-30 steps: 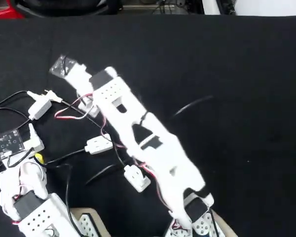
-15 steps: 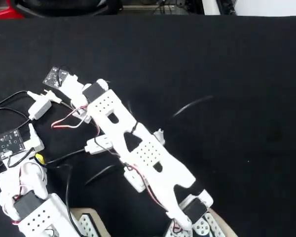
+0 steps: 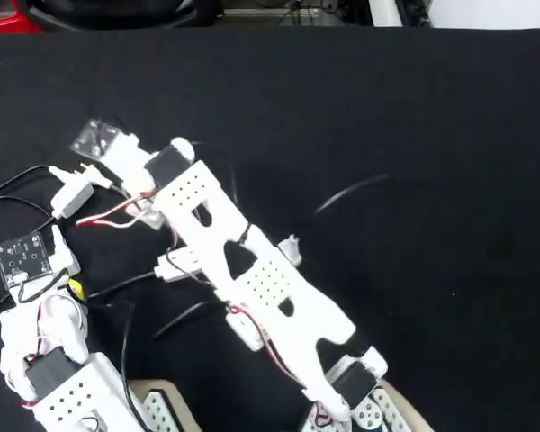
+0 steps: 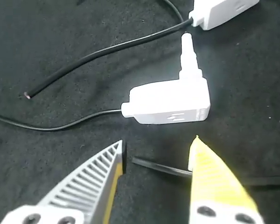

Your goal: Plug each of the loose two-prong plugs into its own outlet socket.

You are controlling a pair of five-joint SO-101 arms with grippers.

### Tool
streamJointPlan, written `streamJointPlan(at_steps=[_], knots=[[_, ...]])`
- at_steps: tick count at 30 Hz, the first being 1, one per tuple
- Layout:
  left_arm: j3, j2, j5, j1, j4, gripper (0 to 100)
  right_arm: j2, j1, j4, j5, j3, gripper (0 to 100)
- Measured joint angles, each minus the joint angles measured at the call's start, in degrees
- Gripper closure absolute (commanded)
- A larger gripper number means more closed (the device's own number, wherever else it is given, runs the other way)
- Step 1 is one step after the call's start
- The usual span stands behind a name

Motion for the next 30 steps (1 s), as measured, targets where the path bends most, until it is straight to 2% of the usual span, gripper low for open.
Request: streamJointPlan(at_steps=[5, 14, 18, 26, 30], knots=[[0.00, 0.00, 0.00, 0.00, 0.00, 77, -0.79, -2.29, 0.00, -2.46, 0.09, 83.2], [0.00, 0.00, 0.00, 0.00, 0.00, 77, 7.38, -2.73, -0.35, -2.81, -0.09, 85.5], [0.00, 0.00, 0.00, 0.00, 0.00, 77, 8.00, -2.64, 0.09, 0.53, -1.14, 99.1], [0.00, 0.00, 0.00, 0.00, 0.00, 77, 6.86, -2.46, 0.70, 2.55, -1.05, 98.8], [0.00, 0.00, 0.00, 0.00, 0.00, 77, 0.53, -0.26, 0.88, 5.63, -0.70, 98.8]])
